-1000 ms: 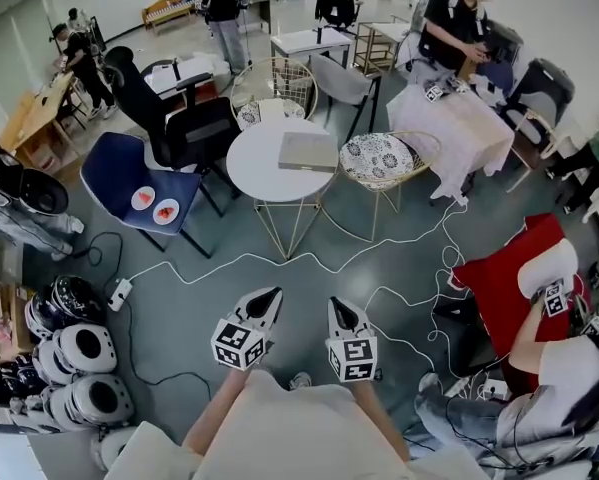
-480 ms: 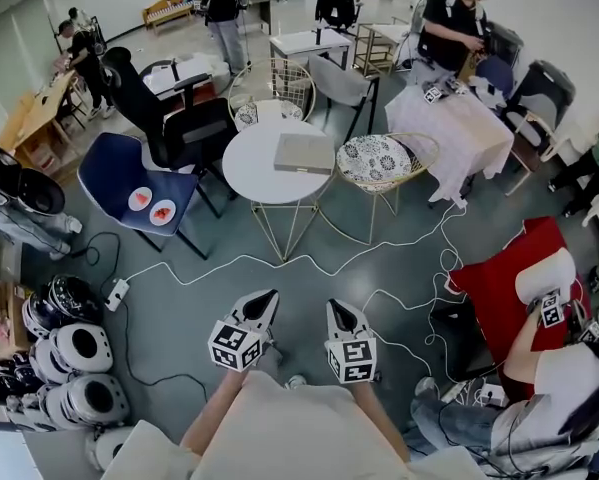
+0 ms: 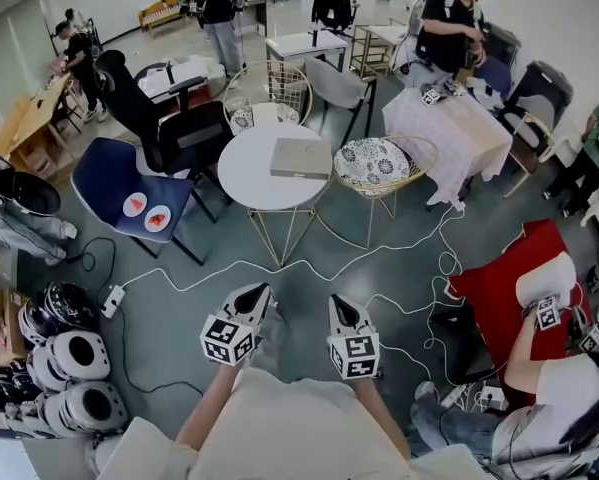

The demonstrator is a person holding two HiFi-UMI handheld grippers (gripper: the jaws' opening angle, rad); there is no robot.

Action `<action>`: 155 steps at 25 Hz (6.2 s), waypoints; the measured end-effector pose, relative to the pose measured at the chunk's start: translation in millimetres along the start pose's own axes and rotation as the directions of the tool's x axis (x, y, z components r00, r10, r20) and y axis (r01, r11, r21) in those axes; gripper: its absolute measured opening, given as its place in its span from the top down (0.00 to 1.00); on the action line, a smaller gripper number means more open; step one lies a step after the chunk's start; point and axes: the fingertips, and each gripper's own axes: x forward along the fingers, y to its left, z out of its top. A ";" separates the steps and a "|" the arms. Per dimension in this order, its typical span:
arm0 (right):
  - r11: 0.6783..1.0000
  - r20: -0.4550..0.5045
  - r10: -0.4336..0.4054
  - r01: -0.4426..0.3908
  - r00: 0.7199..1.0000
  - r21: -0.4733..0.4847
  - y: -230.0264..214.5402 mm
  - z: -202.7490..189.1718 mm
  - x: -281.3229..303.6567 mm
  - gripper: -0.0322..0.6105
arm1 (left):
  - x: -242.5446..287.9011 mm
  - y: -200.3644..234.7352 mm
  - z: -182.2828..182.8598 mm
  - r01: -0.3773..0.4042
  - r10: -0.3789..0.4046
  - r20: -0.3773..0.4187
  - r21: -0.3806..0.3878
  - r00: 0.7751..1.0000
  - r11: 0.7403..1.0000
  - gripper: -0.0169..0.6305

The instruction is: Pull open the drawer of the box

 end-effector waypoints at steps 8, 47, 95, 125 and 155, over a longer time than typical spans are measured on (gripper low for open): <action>1.000 -0.031 -0.007 0.007 1.000 0.000 -11.5 -2.5 49.6 0.93 | 42.6 30.0 -6.0 0.046 -0.046 -0.018 -0.006 0.999 0.999 0.96; 0.995 -0.109 -0.099 0.101 0.989 0.013 -94.4 139.3 415.3 0.93 | 296.7 314.3 99.1 0.186 -0.193 -0.090 -0.072 0.977 0.980 0.96; 0.985 -0.383 0.064 0.002 0.921 0.170 -111.0 -2.4 397.2 0.93 | 336.9 297.6 -22.5 0.062 -0.120 -0.320 -0.186 0.940 0.981 0.96; 0.974 -0.450 0.083 0.024 0.889 0.226 -112.5 -41.7 410.3 0.93 | 445.1 392.6 -61.6 0.040 -0.068 -0.392 -0.078 0.918 0.996 0.96; -0.263 0.173 -0.200 -0.223 0.964 0.939 -154.4 -32.1 475.2 0.92 | 450.6 392.6 -67.3 0.057 -0.074 -0.371 -0.055 0.926 0.997 0.96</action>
